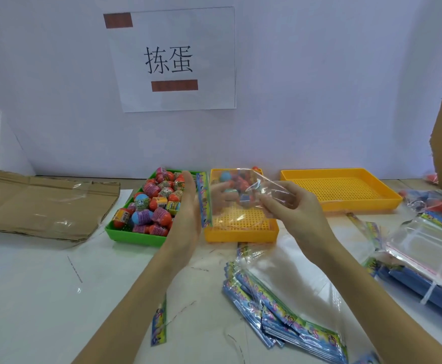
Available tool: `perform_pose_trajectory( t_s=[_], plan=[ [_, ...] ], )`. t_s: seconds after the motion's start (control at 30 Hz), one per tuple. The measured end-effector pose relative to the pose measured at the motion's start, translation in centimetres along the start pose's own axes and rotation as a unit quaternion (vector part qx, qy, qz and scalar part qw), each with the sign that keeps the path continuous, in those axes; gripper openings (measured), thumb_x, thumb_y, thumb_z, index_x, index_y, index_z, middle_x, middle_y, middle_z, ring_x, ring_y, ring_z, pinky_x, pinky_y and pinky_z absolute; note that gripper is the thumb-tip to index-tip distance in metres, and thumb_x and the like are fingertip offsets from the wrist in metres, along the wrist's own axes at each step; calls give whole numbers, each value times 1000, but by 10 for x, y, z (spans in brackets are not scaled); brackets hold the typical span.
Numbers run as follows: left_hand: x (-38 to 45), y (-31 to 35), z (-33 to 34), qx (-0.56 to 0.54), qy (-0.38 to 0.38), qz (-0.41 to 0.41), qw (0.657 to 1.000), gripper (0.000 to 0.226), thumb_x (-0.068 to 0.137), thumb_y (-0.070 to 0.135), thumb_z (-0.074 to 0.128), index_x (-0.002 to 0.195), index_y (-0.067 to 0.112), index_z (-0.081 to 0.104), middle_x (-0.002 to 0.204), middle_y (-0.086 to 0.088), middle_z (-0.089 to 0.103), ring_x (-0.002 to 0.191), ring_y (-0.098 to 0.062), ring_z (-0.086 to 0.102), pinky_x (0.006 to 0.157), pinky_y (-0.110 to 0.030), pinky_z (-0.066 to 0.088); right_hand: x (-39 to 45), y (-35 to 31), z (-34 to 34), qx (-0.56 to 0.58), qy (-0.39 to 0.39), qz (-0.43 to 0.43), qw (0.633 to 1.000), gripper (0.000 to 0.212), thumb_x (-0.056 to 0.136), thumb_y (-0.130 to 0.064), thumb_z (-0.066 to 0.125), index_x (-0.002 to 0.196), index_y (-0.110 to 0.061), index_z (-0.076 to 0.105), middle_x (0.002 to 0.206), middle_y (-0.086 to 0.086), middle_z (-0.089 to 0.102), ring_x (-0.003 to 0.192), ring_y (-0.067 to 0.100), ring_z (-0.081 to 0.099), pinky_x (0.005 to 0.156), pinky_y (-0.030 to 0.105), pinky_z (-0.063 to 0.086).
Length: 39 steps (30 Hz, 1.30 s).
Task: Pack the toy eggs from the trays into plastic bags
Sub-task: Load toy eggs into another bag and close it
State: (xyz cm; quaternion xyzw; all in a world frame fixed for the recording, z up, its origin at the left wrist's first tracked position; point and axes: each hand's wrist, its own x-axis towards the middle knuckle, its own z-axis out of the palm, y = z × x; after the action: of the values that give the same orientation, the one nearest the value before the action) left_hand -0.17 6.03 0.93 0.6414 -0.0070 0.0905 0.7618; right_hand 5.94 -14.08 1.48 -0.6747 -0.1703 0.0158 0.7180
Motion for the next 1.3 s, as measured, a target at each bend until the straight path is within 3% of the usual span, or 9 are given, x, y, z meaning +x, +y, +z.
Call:
perform_pose_trajectory(
  t_s=[0.07,0.2,0.33,0.63,0.83,1.07,1.17,1.23,1.3],
  plan=[
    [-1,1,-2,42,5,33,999,80,82,85,48,123,21,71,110,4,79,106,-7,72,86,-15,55,1,0,-1,-21,18,-10,1000,34,89,-12,79,122,-11,69,90,0,78,80,11,74,68,21,58],
    [-1,-4,-6,167,115,73,976,14,85,37,84,88,26,76,70,9,74,64,0,63,57,-13,50,0,0,-2,-40,7,-22,999,34,93,-12,76,125,-16,68,95,0,80,83,13,75,70,26,60],
    [0,-5,-11,154,153,66,974,30,86,44,81,70,23,67,56,11,61,52,-3,50,52,-13,42,1,2,-1,-38,8,-35,999,23,97,-16,72,120,-20,70,76,9,76,68,17,67,65,26,52],
    [1,-7,-11,174,123,75,974,4,98,22,72,97,21,75,82,-4,78,75,-17,74,64,-21,57,-1,-4,0,-7,107,-53,993,22,90,-26,79,107,-14,72,87,2,80,87,15,76,81,26,58],
    [0,-2,-6,167,140,83,972,51,94,38,74,75,-4,52,74,-33,51,67,-23,50,67,-32,49,-3,-13,0,94,-25,51,994,37,83,-49,74,93,-14,83,100,14,77,95,21,69,86,32,56],
    [-1,2,-5,170,135,73,973,62,91,51,71,74,-6,53,67,-10,42,63,-13,42,59,-13,42,-5,-13,4,-16,22,-16,999,32,91,-36,74,82,-6,80,82,11,76,81,25,69,81,38,59],
    [-2,3,-3,187,136,61,971,70,85,73,58,118,13,66,106,2,66,96,-8,59,81,-15,43,-5,-13,3,90,38,23,995,25,94,-25,72,79,-6,81,79,8,75,80,17,72,80,27,61],
    [-5,4,-7,235,76,94,964,104,74,90,56,158,34,30,150,17,43,132,5,46,98,-4,36,-3,-14,2,129,53,43,989,25,96,-18,70,75,-13,83,79,7,75,79,15,73,77,23,60],
    [-8,5,-13,359,-20,188,914,120,64,81,77,159,54,8,165,25,12,150,8,17,116,-11,24,-2,-14,0,132,59,46,988,27,97,-15,69,74,-15,83,80,6,76,79,14,72,74,21,58]
  ],
)
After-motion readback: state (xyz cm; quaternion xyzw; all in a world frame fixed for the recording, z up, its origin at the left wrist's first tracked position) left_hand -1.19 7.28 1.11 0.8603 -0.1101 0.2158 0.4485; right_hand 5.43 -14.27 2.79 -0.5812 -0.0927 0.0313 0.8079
